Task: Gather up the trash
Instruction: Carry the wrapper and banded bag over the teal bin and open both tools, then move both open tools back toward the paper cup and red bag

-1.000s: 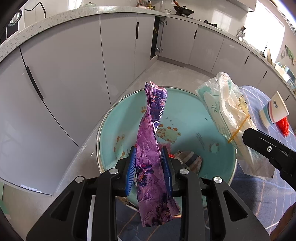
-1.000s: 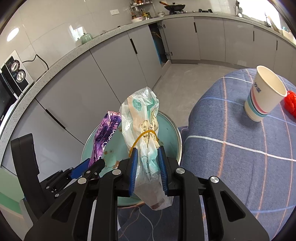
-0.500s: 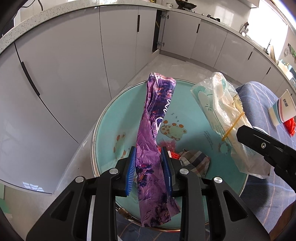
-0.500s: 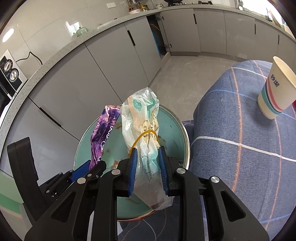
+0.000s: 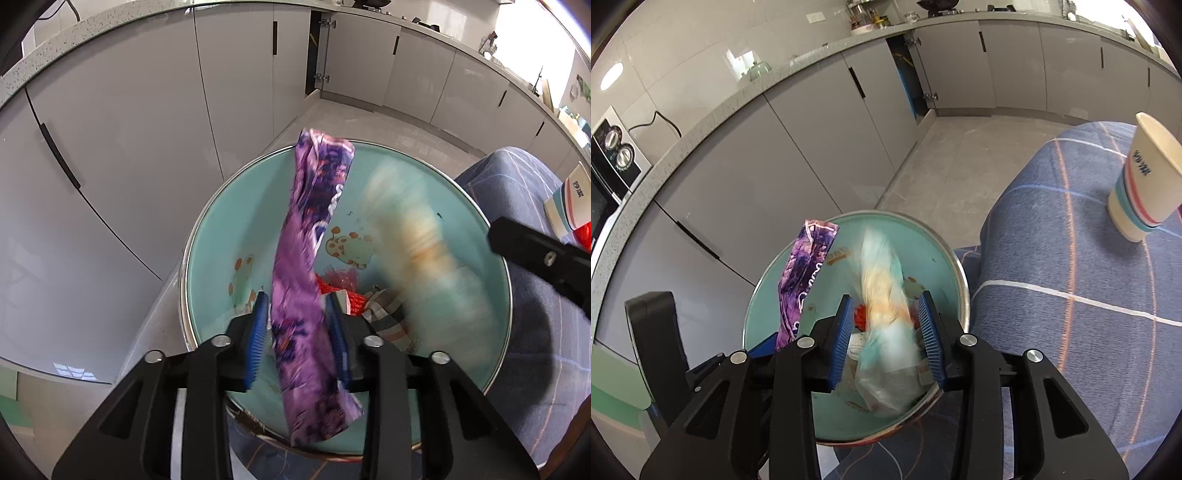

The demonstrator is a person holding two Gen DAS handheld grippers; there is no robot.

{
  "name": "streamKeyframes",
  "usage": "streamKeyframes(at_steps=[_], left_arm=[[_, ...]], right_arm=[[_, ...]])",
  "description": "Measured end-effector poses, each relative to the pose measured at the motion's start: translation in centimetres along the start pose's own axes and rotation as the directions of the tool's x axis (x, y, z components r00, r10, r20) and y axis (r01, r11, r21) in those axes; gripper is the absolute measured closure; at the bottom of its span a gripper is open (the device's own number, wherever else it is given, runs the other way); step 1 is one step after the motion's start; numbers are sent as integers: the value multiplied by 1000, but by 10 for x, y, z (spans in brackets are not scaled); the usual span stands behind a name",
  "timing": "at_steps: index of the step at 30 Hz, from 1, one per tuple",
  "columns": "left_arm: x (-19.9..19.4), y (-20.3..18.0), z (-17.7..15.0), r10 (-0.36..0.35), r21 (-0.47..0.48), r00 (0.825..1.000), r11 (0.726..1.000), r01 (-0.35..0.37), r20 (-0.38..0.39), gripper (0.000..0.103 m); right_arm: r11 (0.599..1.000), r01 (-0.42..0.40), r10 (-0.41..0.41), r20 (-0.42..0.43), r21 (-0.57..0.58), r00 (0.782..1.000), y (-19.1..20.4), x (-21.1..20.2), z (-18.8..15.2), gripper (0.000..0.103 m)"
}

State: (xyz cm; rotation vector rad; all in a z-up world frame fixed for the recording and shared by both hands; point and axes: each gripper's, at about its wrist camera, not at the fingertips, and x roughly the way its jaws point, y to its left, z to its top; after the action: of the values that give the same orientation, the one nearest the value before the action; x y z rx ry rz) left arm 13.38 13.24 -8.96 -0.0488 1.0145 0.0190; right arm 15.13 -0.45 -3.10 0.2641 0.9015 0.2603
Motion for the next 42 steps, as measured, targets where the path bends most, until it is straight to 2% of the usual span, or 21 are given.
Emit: streamKeyframes(at_steps=[5, 9, 14, 23, 28, 34, 42], left_arm=[[-10, -5, -2, 21, 12, 1000, 1000, -22, 20, 45], [-22, -8, -2, 47, 13, 998, 999, -48, 46, 38], [-45, -19, -1, 94, 18, 990, 995, -96, 103, 19], [-81, -53, -3, 68, 69, 979, 994, -82, 191, 9], [-98, -81, -2, 23, 119, 973, 992, -52, 231, 6], [-105, -122, -3, -40, 165, 972, 986, 1, 230, 6], [-107, -178, -13, -109, 263, 969, 964, 48, 222, 6]], right_arm=[[1000, 2, -2, 43, 8, 999, -4, -22, -2, 66], [1000, 16, -17, 80, 9, 997, -9, -39, -6, 66], [999, 27, -30, 118, 28, 993, -24, -65, -13, 66], [994, 76, -89, 180, 80, 980, -62, -108, -26, 66], [984, 115, -141, 205, 135, 968, -96, -135, -33, 60], [965, 166, -213, 236, 206, 948, -138, -167, -42, 55], [930, 230, -303, 246, 287, 921, -191, -200, -59, 54]])
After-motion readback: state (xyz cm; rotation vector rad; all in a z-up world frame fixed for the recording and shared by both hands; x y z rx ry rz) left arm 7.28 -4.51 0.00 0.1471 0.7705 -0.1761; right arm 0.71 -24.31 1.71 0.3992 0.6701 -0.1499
